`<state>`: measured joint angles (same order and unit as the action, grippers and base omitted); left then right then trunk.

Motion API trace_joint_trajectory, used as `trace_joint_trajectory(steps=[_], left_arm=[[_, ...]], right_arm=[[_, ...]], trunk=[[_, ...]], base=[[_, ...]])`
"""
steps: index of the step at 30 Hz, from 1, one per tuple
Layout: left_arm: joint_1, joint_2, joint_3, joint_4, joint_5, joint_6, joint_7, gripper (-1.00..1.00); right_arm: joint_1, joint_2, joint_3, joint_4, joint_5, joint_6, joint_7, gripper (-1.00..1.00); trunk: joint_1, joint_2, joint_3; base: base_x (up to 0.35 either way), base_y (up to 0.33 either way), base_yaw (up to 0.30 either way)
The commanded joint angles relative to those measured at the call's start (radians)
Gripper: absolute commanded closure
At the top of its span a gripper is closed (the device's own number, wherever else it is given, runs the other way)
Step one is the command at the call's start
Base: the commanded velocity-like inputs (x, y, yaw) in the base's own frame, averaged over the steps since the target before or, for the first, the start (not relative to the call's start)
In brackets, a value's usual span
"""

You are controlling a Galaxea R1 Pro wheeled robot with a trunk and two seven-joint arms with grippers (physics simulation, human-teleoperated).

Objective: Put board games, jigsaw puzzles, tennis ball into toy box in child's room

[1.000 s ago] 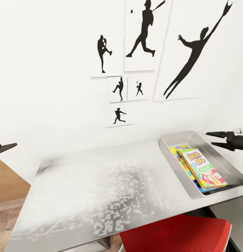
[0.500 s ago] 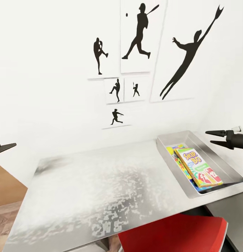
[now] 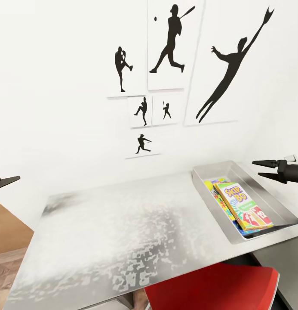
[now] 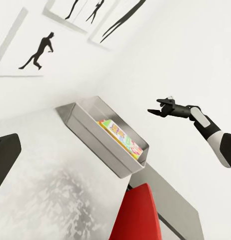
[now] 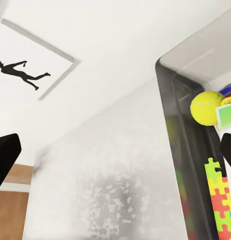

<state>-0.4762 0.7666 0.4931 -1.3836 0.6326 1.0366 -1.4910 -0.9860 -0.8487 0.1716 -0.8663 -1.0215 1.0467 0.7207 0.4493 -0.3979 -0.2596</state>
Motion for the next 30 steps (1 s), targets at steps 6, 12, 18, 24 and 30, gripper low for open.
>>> trace_joint_trajectory(steps=[6, 12, 18, 24, 30], left_arm=[[-0.001, 0.0, -0.001, 0.0, 0.001, 0.011, -0.003, -1.0], [-0.001, 0.0, -0.001, 0.0, 0.001, 0.011, -0.003, -1.0], [-0.001, 0.0, -0.001, 0.0, 0.001, 0.011, -0.003, -1.0], [-0.001, 0.0, 0.0, 0.0, 0.002, 0.011, -0.003, -1.0], [-0.001, 0.0, 0.001, 0.0, 0.002, 0.011, -0.004, -1.0]], right_arm=[[-0.002, -0.002, 0.003, 0.0, 0.003, 0.001, 0.008, -1.0], [-0.002, -0.001, 0.003, -0.001, 0.002, 0.001, 0.008, -1.0], [-0.002, -0.003, 0.001, 0.001, -0.001, 0.001, 0.009, -1.0], [-0.002, -0.008, 0.0, 0.008, -0.001, 0.001, 0.031, -1.0], [-0.001, -0.01, 0.001, 0.011, 0.001, 0.001, 0.06, -1.0]], trunk=[[0.001, -0.002, 0.005], [0.001, -0.002, 0.015], [0.001, -0.002, 0.025], [0.001, -0.002, 0.034], [0.001, -0.002, 0.043]], base=[[-0.036, 0.001, 0.0], [-0.169, 0.117, 0.0], [-0.202, 0.203, -0.056], [-0.071, 0.076, -0.155], [-0.009, 0.01, -0.19]])
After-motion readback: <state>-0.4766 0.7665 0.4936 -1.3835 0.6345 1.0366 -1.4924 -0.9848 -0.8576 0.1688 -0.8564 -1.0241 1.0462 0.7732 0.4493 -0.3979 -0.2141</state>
